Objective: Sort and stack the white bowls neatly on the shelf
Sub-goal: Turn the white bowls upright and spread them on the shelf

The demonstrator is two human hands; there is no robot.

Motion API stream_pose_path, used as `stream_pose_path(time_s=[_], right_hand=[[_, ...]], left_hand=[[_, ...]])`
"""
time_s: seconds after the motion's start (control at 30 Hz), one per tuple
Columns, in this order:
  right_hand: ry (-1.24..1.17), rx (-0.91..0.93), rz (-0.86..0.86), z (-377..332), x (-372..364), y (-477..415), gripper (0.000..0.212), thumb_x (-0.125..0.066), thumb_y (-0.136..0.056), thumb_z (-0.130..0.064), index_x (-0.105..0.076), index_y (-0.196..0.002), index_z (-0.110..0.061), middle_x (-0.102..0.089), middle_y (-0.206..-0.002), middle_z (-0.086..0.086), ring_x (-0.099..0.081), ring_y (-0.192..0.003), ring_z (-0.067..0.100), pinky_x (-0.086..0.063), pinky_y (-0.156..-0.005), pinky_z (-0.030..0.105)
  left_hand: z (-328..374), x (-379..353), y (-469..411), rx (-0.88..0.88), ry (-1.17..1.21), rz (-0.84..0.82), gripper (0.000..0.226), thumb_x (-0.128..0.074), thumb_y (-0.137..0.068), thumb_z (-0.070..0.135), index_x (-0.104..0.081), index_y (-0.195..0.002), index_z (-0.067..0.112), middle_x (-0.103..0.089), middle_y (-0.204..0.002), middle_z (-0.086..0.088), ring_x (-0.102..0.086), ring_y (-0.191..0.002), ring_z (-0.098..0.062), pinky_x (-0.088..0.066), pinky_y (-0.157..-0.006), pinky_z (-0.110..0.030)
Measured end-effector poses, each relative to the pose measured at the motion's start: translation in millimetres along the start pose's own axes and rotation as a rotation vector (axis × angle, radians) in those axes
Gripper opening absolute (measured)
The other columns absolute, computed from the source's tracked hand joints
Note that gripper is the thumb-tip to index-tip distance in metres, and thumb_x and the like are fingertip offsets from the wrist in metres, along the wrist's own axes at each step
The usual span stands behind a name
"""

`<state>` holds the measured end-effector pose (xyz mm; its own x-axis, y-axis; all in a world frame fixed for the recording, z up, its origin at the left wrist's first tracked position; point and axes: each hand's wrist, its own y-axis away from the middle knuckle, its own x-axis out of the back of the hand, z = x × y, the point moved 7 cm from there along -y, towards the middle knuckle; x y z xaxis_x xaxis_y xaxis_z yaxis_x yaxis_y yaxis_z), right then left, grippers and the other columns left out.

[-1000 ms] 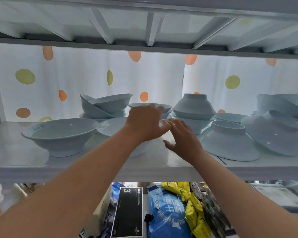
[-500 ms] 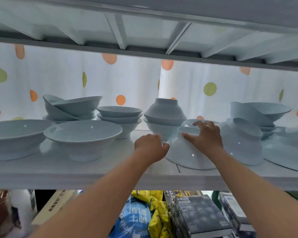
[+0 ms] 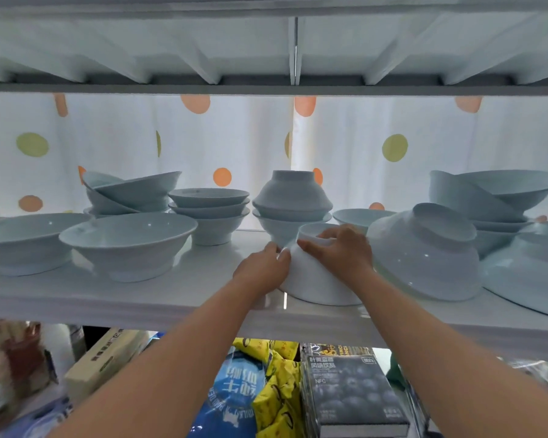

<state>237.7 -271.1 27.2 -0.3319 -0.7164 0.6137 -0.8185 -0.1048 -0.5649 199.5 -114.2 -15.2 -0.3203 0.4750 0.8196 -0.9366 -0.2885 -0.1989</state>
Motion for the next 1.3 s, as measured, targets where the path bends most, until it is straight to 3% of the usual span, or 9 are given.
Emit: stream_pose_path(time_s=[0.2, 0.3, 0.43, 0.53, 0.67, 0.93, 1.07, 1.2, 1.3], right_hand=[[-0.070, -0.018, 0.049, -5.8, 0.1, 2.5, 0.037, -0.071, -0.071, -0.055, -0.072, -0.092, -0.025, -0.053, -0.120, 0.004, -0.052, -0.113, 0.021, -0.037, -0.099, 0.034], [-0.110, -0.059, 0.087, -11.2, 5.7, 2.9, 0.041, -0.070, -0.072, -0.056, -0.070, -0.099, -0.026, -0.051, -0.119, 0.004, -0.051, -0.114, 0.021, -0.037, -0.099, 0.033], [-0.244, -0.154, 0.148, -21.7, 15.6, 5.7, 0.042, -0.069, -0.072, -0.056, -0.069, -0.102, -0.026, -0.047, -0.119, 0.001, -0.052, -0.111, 0.018, -0.038, -0.096, 0.031], [-0.370, -0.228, 0.220, -30.5, 18.9, 13.2, 0.045, -0.069, -0.069, -0.060, -0.068, -0.102, -0.029, -0.044, -0.113, -0.002, -0.052, -0.100, 0.015, -0.042, -0.094, 0.029], [-0.480, -0.284, 0.256, -37.0, 19.0, 24.0, 0.046, -0.068, -0.073, -0.057, -0.063, -0.110, -0.031, -0.030, -0.110, -0.008, -0.041, -0.094, 0.009, -0.033, -0.087, 0.021], [-0.548, -0.356, 0.266, -41.9, 24.2, 32.3, 0.047, -0.066, -0.073, -0.059, -0.061, -0.109, -0.031, -0.032, -0.112, -0.004, -0.042, -0.093, 0.012, -0.037, -0.091, 0.026], [-0.616, -0.403, 0.238, -44.2, 22.1, 34.7, 0.051, -0.066, -0.071, -0.062, -0.057, -0.110, -0.030, -0.029, -0.112, -0.004, -0.046, -0.092, 0.016, -0.041, -0.087, 0.029], [-0.645, -0.435, 0.200, -44.3, 21.6, 37.9, 0.059, -0.062, -0.068, -0.069, -0.052, -0.111, -0.030, -0.028, -0.111, -0.003, -0.049, -0.093, 0.021, -0.042, -0.084, 0.032], [-0.597, -0.419, 0.161, -42.8, 22.8, 38.6, 0.069, -0.058, -0.068, -0.074, -0.046, -0.119, -0.029, -0.028, -0.113, -0.001, -0.049, -0.098, 0.025, -0.043, -0.089, 0.035]], left_hand=[[-8.5, 13.1, -1.1, 0.056, 0.191, -0.010, 0.046, -0.035, -0.095, 0.045, -0.044, -0.130, 0.016, -0.051, -0.134, -0.012, -0.048, -0.119, -0.029, -0.037, -0.092, -0.034], [-16.7, 16.6, -7.5, 0.095, 0.366, -0.009, 0.063, -0.044, -0.090, 0.054, -0.034, -0.137, 0.014, -0.051, -0.132, -0.012, -0.053, -0.115, -0.030, -0.044, -0.097, -0.039], [-21.7, 11.2, -3.3, 0.191, 0.895, -0.164, 0.060, -0.059, -0.082, 0.056, -0.052, -0.120, 0.009, -0.064, -0.108, -0.013, -0.065, -0.088, -0.025, -0.055, -0.073, -0.033], [-11.0, 17.4, -2.4, 0.103, 1.214, -0.265, 0.035, -0.062, -0.086, 0.042, -0.060, -0.107, 0.014, -0.068, -0.105, -0.012, -0.067, -0.094, -0.025, -0.056, -0.082, -0.036], [4.7, 41.1, -3.6, -0.090, 1.432, -0.262, 0.037, -0.057, -0.092, 0.020, -0.055, -0.125, 0.006, -0.066, -0.115, -0.013, -0.064, -0.101, -0.023, -0.056, -0.083, -0.035], [19.2, 62.9, 6.9, -0.191, 1.432, -0.279, 0.043, -0.064, -0.088, 0.017, -0.054, -0.126, -0.001, -0.064, -0.113, -0.016, -0.064, -0.100, -0.025, -0.058, -0.077, -0.033], [22.9, 72.5, 10.4, -0.214, 1.387, -0.245, 0.057, -0.073, -0.077, 0.021, -0.055, -0.124, -0.005, -0.064, -0.116, -0.020, -0.064, -0.102, -0.027, -0.056, -0.073, -0.029], [30.2, 92.6, 17.2, -0.246, 1.260, -0.174, 0.036, -0.064, -0.087, 0.013, -0.059, -0.117, -0.008, -0.066, -0.093, -0.013, -0.066, -0.084, -0.021, -0.055, -0.064, -0.023], [37.2, 115.1, 22.1, -0.293, 1.066, -0.093, 0.030, -0.067, -0.086, 0.016, -0.063, -0.107, -0.005, -0.068, -0.093, -0.014, -0.067, -0.082, -0.022, -0.054, -0.068, -0.027]])
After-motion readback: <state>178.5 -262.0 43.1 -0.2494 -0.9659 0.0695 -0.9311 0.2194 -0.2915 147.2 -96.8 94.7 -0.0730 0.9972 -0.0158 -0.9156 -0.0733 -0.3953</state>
